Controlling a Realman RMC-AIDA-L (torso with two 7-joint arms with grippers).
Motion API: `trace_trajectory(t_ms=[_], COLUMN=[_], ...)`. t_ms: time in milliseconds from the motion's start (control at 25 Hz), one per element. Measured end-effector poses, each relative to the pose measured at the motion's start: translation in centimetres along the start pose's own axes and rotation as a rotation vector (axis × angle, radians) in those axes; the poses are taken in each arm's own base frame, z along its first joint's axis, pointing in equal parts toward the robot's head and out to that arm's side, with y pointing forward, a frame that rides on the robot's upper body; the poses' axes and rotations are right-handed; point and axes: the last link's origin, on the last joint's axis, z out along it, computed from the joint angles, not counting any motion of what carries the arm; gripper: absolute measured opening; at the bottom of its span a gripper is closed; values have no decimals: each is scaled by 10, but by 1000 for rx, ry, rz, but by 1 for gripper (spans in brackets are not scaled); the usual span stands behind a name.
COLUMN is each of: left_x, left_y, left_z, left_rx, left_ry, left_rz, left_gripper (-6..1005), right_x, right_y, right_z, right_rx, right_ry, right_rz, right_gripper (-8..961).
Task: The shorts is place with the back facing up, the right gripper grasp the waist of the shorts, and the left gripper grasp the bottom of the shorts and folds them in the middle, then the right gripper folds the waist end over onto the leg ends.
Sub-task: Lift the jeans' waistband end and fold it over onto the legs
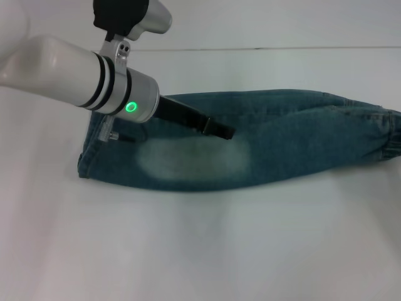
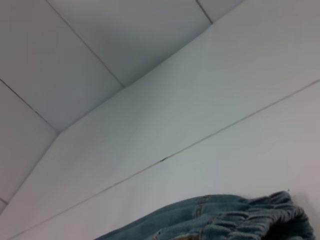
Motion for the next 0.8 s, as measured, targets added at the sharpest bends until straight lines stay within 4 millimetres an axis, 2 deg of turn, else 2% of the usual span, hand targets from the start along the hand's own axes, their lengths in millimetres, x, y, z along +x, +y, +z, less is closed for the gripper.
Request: trace_trajectory(t_ms=[520, 800], left_x=[-4, -5], left_y=[8, 5], left_z=[27, 30], left_rx=[13, 25], left_ry=[58, 81], left_rz=[-23, -53], left_gripper=[783, 777], right_x=[-19, -27], right_y=[8, 11], right_z=[-7, -9], right_rx=[-38, -49], right_ry=[-14, -13], right_rz=[-36, -52], right_gripper=[56, 60])
